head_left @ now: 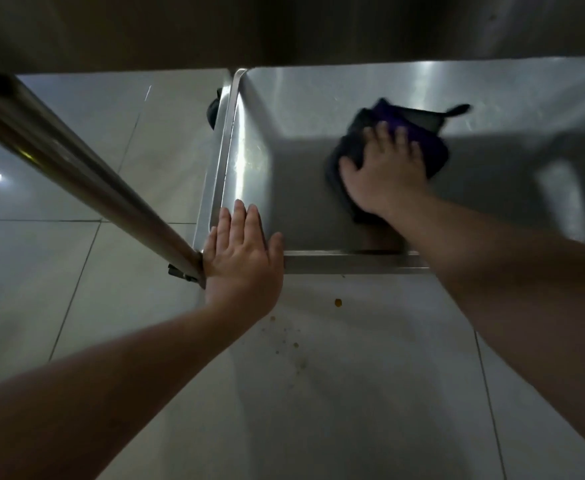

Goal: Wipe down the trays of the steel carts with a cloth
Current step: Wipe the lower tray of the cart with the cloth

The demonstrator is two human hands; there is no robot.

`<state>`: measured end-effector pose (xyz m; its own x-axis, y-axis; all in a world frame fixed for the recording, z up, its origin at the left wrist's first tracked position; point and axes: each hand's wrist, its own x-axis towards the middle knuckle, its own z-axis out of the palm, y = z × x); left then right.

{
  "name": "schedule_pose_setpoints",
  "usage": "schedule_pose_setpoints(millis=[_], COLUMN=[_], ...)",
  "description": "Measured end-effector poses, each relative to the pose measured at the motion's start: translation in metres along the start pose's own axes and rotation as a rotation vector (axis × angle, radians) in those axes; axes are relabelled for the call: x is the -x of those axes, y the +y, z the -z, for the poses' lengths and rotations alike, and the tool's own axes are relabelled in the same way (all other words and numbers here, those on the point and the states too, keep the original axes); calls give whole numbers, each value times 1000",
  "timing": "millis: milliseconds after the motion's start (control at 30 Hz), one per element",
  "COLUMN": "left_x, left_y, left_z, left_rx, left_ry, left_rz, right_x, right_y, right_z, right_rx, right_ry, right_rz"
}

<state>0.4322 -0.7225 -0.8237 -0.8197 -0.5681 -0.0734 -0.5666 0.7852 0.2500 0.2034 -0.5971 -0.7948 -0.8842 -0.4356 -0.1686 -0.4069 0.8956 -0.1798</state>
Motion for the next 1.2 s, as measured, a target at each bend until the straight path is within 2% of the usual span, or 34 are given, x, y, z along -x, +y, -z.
schedule_pose_setpoints(millis=[100,233,333,433,567,700,800,933,1000,1100,1200], left_x=[-1,-4,-7,-6,-8,-3,14,48,65,93,123], left_y=[-2,-1,2,7,20,35,48,63,70,95,122], left_z=[1,6,14,23,42,62,72,82,89,112,144], left_rx=[56,143,195,204,277,182,156,-19,-76,-188,-256], left_ry=[-13,-26,-69,-110,-153,-223,-279,-437,-506,-590,-663], left_rz=[6,51,89,115,181,42,17,-15,-37,-101,-133], right_x=[30,74,90,103,108,119,136,154,163,189,232], right_y=[-39,-25,3,27,41,62,74,79,81,88,99], right_z=[-12,-20,-14,-14,-12,-4,5,31,46,83,117], right_rx=[52,148,151,182,111,162,231,246,271,251,218], right_ry=[-77,-134,-200,-195,-204,-175,-189,-332,-349,-503,-624], right_rz=[334,698,851,929,930,863,766,598,531,395,378])
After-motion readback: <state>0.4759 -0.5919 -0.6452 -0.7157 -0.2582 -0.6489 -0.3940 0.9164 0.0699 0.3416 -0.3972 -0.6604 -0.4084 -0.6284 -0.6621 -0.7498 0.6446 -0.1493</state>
